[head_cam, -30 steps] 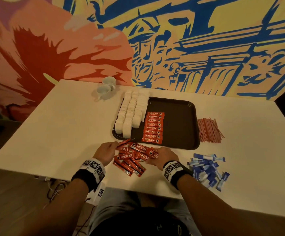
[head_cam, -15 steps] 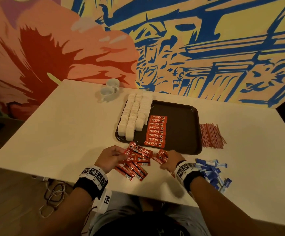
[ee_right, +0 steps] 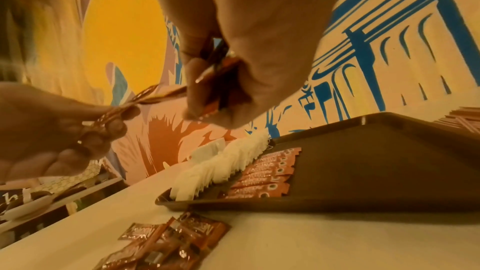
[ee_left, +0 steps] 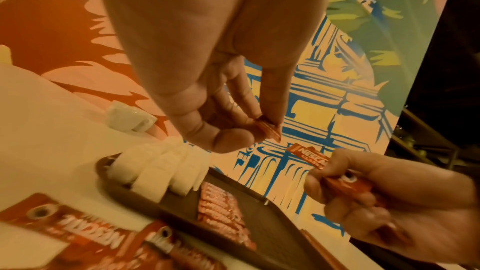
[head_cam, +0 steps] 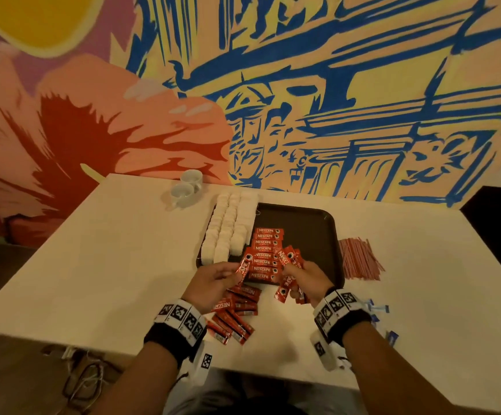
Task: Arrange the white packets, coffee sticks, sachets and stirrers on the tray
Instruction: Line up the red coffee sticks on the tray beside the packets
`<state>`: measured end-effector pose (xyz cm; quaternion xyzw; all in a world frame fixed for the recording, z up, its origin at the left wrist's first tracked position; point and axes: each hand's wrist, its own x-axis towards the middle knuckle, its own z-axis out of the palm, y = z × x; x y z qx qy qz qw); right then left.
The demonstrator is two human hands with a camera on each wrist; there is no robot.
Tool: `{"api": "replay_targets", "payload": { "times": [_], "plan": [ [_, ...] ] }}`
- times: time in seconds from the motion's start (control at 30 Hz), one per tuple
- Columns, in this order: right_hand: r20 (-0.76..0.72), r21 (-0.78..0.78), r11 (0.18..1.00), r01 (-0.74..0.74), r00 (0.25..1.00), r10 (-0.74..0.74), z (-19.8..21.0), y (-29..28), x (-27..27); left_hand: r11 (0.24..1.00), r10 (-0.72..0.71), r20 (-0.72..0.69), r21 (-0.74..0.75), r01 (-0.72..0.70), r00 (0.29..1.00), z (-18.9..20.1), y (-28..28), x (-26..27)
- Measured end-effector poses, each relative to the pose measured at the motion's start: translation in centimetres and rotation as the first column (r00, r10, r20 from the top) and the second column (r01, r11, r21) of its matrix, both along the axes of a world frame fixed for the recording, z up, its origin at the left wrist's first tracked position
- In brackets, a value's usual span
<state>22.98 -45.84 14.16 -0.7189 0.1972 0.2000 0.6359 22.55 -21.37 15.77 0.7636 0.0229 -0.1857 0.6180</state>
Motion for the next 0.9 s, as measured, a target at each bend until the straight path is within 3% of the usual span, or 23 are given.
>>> {"api": "replay_targets", "payload": {
  "times": [0.1, 0.33, 0.5, 0.67, 0.9],
  "plan": [
    [0.046, 0.086, 0.993, 0.086, 0.995, -0.09, 1.0, 0.8, 0.3, 0.999, -0.041, 0.067, 0.012, 0.04, 0.997, 1.5, -1.6, 0.2],
    [0.132, 0.27, 0.929, 0.252, 0.946, -0.295, 3.7, 2.2, 0.6, 0.999, 0.052, 0.192, -0.025, -0.048, 0.98, 4.1, -3.6, 1.9],
    [0.134, 0.429, 0.877, 0.216, 0.945, -0.299, 6.2, 2.3, 0.9, 1.0, 0.015, 0.257, 0.009, -0.018, 0.966, 5.4, -3.6, 3.5],
    [0.186, 0.461, 0.874, 0.152, 0.947, -0.263, 7.2, 1.7, 1.1, 1.0, 0.016, 0.277, 0.003, -0.017, 0.961, 6.0, -3.5, 4.2],
    [0.206, 0.369, 0.902, 0.224, 0.927, -0.314, 7.5, 0.6, 1.5, 0.996, -0.074, 0.241, -0.022, 0.082, 0.968, 6.7, -3.6, 5.1]
  ]
}}
